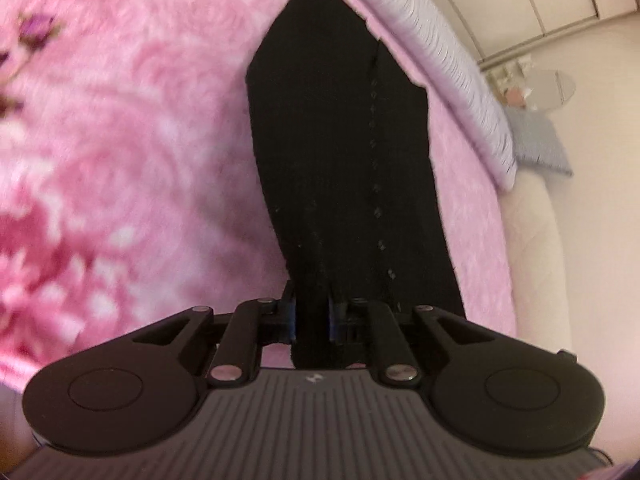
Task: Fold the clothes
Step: 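Grasp the black garment's hem edge with both grippers and pull it straight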
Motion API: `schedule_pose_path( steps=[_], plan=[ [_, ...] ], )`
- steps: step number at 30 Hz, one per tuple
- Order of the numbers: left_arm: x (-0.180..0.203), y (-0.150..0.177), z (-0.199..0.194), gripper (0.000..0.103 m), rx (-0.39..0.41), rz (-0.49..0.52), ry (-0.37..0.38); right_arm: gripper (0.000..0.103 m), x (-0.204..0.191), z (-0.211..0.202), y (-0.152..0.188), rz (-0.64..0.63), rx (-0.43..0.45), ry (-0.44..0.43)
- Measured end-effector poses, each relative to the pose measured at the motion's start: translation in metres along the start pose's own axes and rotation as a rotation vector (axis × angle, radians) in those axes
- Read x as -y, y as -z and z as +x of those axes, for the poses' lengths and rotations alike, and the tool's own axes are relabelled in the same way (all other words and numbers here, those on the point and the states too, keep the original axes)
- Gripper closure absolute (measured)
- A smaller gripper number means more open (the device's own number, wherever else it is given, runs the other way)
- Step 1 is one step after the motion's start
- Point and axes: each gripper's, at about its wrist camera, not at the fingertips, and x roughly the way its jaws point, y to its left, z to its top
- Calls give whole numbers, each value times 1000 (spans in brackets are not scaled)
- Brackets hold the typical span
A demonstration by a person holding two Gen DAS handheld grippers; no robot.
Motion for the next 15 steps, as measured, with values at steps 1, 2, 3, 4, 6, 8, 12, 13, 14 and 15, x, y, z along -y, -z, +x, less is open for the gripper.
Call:
schedule_pose_path(
  steps=[1,2,3,4,6,8,12,13,14,15],
  plan=[
    [-4,7,0,93,-7,-8,-4,94,6,2,5,16,-8,9],
    [-7,13,0,93,-9,-19,-4,94,11,3,9,31,-13,16],
    [-11,20,0,93,-7,-31,-1,94,15,2,13,36,-13,19],
    [-14,25,-2,93,-3,-44,4,94,18,1,17,40,-13,22],
    [-19,36,-2,93,1,-60,12,94,23,-1,22,34,-12,26],
    [-25,43,2,93,-7,-51,5,95,28,-3,26,28,-11,29],
    [-32,49,2,93,1,-35,21,95,37,-3,34,26,14,4],
    [-29,50,-2,93,9,-14,32,95,34,-7,35,21,28,0],
    [-29,51,-5,93,13,6,38,95,32,-10,36,15,41,-3],
    [-29,52,-7,93,15,25,38,95,31,-14,40,9,69,-11]
  ],
)
